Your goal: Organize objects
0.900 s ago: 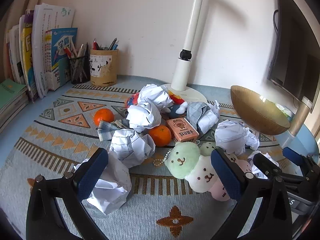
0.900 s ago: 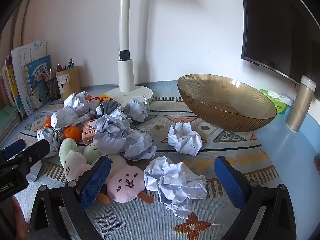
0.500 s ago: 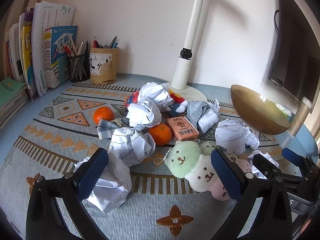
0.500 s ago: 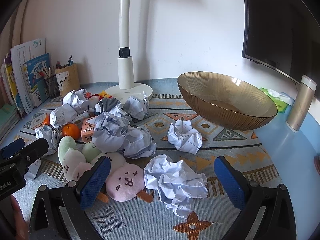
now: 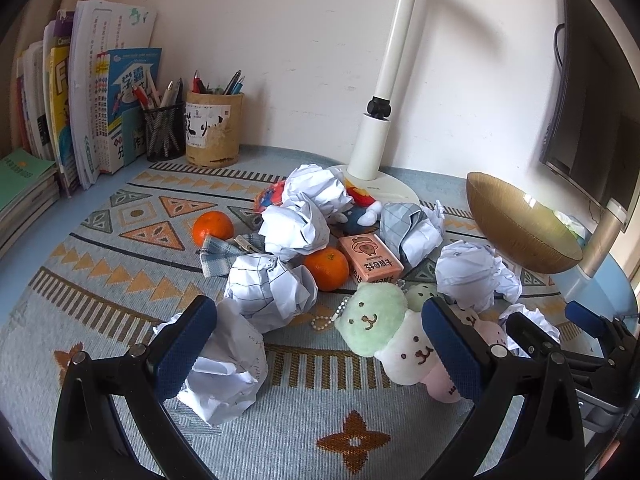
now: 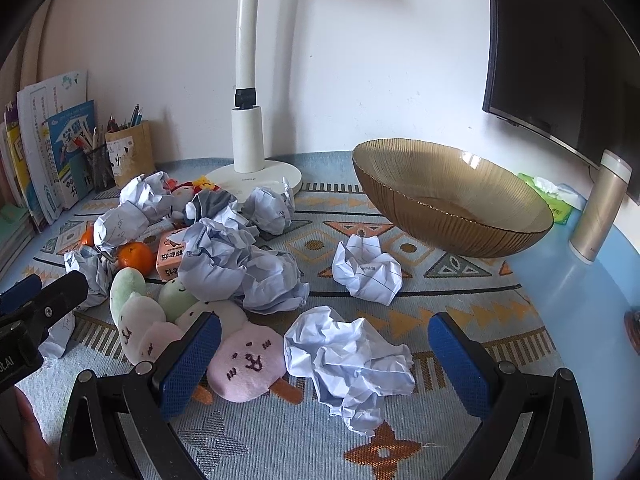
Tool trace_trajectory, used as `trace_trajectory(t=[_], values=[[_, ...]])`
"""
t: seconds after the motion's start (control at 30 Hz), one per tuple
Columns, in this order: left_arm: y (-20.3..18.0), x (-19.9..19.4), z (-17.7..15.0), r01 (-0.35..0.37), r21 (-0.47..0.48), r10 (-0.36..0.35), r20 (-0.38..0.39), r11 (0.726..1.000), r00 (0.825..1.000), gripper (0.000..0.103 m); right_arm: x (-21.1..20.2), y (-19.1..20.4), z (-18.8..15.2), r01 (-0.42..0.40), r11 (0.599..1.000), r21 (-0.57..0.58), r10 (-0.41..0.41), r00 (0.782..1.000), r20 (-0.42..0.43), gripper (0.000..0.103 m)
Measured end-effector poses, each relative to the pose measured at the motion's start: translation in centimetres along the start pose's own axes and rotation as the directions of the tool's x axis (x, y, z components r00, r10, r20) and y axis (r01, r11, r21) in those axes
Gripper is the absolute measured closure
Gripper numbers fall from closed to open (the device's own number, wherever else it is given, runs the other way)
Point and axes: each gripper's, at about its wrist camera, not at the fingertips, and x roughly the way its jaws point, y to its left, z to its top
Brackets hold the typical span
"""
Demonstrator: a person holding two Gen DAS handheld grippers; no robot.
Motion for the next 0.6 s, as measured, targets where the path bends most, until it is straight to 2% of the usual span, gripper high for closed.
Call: trace_trajectory(t=[0.6], values=[[0.04, -0.02, -0.08, -0.002, -0.003, 0.002, 0.001, 1.000, 1.000, 0.001, 0.11, -0.07, -0.07, 0.004, 1.000, -0.001, -0.004, 1.000, -0.009, 0.000]])
